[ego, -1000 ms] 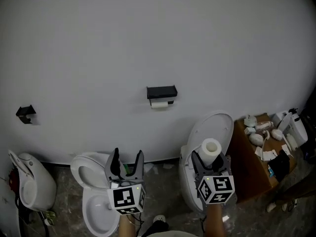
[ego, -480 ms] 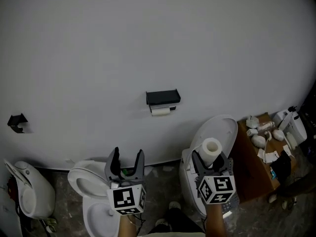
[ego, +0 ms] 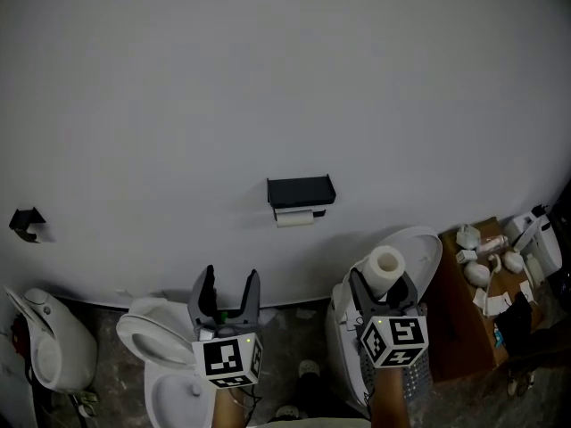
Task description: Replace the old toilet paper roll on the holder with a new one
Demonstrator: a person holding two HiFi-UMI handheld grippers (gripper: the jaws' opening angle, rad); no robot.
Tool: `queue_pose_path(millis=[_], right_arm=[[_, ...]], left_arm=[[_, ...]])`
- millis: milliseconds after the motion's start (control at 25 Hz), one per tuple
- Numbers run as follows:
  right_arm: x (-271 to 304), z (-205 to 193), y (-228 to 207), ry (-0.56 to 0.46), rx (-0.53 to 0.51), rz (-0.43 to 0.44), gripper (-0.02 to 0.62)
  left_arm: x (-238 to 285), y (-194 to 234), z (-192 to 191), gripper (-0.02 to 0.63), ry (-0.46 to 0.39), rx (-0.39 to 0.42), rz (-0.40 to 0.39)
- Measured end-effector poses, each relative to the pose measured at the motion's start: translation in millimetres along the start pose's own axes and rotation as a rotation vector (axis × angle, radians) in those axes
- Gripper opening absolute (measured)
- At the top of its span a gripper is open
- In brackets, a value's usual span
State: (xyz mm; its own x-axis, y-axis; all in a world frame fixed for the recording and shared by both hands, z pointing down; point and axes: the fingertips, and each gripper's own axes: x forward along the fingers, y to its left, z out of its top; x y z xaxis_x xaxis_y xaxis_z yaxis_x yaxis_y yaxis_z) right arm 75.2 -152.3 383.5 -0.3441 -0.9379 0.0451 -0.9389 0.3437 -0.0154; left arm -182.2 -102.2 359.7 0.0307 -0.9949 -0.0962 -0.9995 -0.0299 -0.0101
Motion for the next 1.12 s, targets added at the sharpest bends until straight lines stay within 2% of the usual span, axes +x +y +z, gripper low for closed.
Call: queue_pose_path(millis=[480, 760, 1120], right_arm=[[105.4, 25.0, -49.4, -0.040, -0.011, 0.061, 0.310], [138.5, 28.6, -71.8, -0.048, -0.011, 0.079, 0.310], [159.7, 19.6, -76.4, -0.030, 0.005, 0.070, 0.310]], left_arm=[[99.5, -11.1, 2.2, 0.293, -0.005, 0.040, 0.055], [135.5, -12.5, 1.1, 0.292, 0.001, 0.038, 0.092], [158.2, -13.5, -6.1, 0.293, 0.008, 0.031, 0.069]])
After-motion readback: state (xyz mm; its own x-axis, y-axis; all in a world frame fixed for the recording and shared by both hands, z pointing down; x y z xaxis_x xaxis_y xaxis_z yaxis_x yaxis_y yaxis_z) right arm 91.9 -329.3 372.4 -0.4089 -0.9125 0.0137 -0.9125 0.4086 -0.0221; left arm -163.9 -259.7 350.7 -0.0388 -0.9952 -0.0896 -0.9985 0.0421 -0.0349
